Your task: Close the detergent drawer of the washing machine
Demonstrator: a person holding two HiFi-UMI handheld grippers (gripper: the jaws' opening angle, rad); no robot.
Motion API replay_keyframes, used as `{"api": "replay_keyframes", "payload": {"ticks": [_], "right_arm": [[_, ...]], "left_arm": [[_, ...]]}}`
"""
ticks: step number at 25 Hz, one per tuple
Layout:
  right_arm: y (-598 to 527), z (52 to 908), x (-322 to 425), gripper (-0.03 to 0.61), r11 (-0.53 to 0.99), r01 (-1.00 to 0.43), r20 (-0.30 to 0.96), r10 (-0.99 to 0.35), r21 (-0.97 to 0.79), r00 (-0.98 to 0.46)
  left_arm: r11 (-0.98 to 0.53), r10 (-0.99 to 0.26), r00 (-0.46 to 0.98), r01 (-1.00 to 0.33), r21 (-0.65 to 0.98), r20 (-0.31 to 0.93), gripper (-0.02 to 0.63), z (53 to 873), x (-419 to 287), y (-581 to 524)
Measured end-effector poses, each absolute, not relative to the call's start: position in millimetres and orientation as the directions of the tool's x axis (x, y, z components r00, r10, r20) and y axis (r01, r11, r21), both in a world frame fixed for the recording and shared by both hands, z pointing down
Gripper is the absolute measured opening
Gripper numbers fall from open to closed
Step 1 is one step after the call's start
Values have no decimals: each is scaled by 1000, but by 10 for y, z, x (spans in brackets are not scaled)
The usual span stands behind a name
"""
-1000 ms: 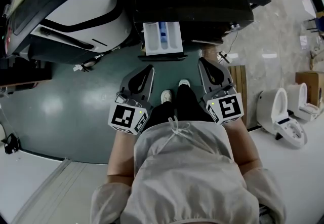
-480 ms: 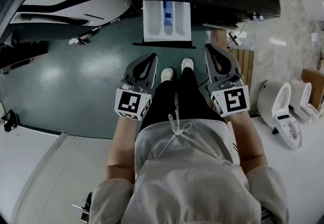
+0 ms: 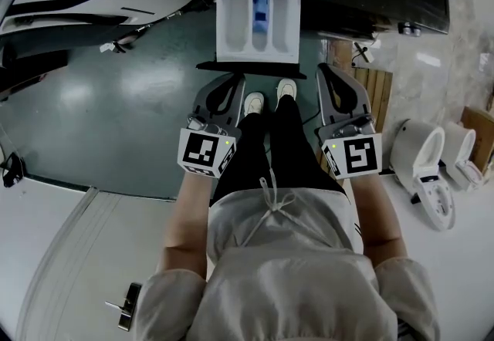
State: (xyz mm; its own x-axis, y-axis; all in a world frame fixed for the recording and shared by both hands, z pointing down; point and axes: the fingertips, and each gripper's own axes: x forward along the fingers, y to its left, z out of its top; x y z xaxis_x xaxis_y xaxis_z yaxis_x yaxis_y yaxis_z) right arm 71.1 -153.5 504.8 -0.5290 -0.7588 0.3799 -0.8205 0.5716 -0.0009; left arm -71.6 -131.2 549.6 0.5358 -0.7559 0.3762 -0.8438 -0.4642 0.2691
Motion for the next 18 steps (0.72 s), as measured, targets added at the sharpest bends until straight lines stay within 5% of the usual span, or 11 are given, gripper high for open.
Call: {"api": "replay_keyframes", "payload": {"ticks": [18], "right_arm": [[-1755,5062,841,6,565,-825,388,-759,-8,-523]], "left_arm": [[-392,-795,463,-885,251,391,18,5504,-664,-1799]]}}
